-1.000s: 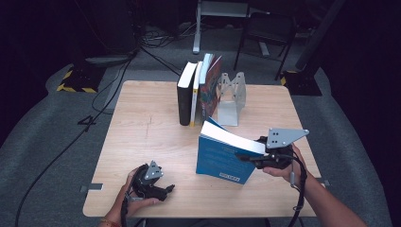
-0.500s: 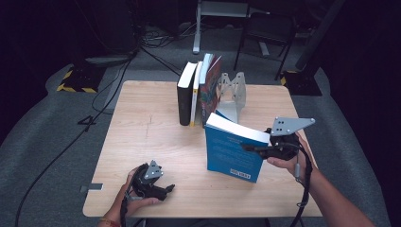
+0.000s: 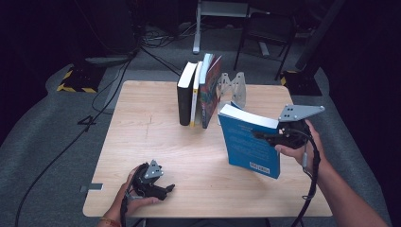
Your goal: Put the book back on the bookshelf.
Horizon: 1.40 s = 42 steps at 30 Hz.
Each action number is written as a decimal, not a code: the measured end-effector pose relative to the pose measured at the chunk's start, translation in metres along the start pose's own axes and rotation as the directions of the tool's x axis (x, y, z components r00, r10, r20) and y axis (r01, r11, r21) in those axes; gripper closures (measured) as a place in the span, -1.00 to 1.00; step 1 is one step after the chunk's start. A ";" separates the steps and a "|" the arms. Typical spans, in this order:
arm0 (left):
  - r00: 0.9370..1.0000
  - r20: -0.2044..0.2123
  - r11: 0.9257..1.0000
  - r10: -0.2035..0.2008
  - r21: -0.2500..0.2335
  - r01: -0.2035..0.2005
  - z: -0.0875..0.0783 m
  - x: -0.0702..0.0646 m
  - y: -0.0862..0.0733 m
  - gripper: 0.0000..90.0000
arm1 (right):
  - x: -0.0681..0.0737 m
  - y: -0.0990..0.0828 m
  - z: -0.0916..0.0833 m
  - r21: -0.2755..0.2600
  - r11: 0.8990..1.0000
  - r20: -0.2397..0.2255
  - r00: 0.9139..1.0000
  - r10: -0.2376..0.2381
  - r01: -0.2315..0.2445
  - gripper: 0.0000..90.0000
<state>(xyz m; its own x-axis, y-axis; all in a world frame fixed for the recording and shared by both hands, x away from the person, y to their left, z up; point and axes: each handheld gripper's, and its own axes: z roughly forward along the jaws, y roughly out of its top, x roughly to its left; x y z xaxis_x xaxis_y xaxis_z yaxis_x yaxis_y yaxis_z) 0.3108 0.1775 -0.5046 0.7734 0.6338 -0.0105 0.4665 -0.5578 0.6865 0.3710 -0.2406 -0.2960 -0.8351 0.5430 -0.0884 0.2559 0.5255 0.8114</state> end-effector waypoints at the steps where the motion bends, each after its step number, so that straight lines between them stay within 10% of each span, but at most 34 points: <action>1: 1.000 0.000 1.000 0.000 0.000 0.000 0.000 0.000 0.000 -0.70 | 0.000 0.000 0.000 0.000 1.000 0.000 1.000 0.000 0.000 0.35; 25: 1.000 0.009 1.000 -0.005 0.001 0.005 0.001 0.001 0.001 -0.71 | -0.050 0.050 0.045 -0.040 0.992 0.208 0.970 0.122 -0.116 0.35; 42: 1.000 0.013 1.000 0.009 0.001 -0.009 0.001 0.002 0.002 -0.71 | -0.077 0.075 0.085 -0.092 0.976 0.348 0.912 0.218 -0.198 0.35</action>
<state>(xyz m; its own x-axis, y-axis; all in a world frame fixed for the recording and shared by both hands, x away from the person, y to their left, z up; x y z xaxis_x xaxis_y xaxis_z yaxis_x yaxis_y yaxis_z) 0.3137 0.1772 -0.5046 0.7827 0.6222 -0.0139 0.4602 -0.5637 0.6859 0.4955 -0.1873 -0.2776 -0.5362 0.8376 -0.1046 0.3702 0.3448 0.8626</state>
